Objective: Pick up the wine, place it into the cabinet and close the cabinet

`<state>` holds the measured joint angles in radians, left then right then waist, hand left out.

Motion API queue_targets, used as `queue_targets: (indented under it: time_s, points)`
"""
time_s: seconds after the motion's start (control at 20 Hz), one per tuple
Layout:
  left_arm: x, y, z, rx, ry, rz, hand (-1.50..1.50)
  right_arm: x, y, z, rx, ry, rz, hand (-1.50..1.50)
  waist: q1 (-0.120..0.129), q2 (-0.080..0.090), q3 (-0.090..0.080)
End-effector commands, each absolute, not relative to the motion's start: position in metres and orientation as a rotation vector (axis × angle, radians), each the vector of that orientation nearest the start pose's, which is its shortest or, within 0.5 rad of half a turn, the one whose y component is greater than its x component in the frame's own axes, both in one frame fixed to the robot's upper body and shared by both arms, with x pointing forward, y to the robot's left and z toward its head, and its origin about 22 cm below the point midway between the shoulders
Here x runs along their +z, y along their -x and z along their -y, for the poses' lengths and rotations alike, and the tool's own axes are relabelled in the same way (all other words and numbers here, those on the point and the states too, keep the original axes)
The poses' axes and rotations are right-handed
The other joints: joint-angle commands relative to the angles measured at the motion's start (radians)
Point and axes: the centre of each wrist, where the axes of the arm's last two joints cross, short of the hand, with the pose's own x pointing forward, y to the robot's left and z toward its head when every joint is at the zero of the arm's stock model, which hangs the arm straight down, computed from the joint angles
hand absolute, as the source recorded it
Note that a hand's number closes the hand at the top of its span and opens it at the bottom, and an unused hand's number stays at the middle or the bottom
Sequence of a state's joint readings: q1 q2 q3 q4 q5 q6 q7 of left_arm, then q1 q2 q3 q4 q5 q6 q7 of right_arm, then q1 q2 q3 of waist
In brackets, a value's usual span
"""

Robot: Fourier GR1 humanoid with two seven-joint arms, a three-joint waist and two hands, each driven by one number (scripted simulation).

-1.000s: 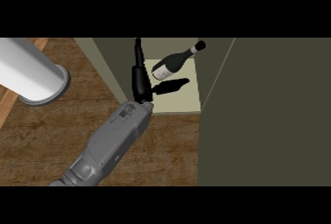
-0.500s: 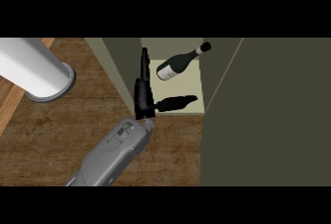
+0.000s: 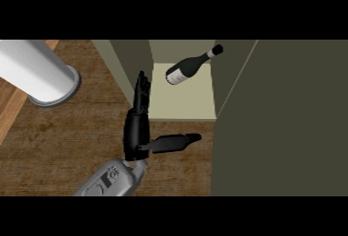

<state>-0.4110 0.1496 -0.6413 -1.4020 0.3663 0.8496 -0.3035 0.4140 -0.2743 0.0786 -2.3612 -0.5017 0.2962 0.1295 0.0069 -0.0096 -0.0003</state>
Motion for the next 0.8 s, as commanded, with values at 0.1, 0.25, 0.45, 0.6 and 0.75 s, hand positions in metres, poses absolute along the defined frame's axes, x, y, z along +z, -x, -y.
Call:
queue_targets:
  time_s: [0.1,0.25,0.45,0.6,0.75]
  points:
    - [0.042,-0.239,-0.135,0.04,-0.065,1.889,-1.5,0.166,-0.1,0.259,0.338,-0.423,1.836,-1.5,-0.004,0.002,0.0]
    - [0.045,-0.216,-0.159,0.074,-0.046,1.883,-1.5,0.16,-0.103,0.255,0.349,-0.424,1.838,-1.5,-0.002,0.003,-0.001]
    - [0.053,-0.186,-0.16,0.039,0.05,1.889,-1.5,0.158,-0.1,0.254,0.373,-0.439,1.802,1.5,-0.006,0.003,0.0]
    - [0.065,-0.185,-0.187,0.0,0.125,1.883,-1.5,0.158,-0.106,0.262,0.555,-0.468,1.738,1.5,-0.004,0.002,-0.001]
    - [0.056,-0.176,-0.203,-0.002,0.167,1.872,1.5,0.156,-0.103,0.256,0.655,-0.51,1.711,1.5,-0.01,0.003,-0.001]
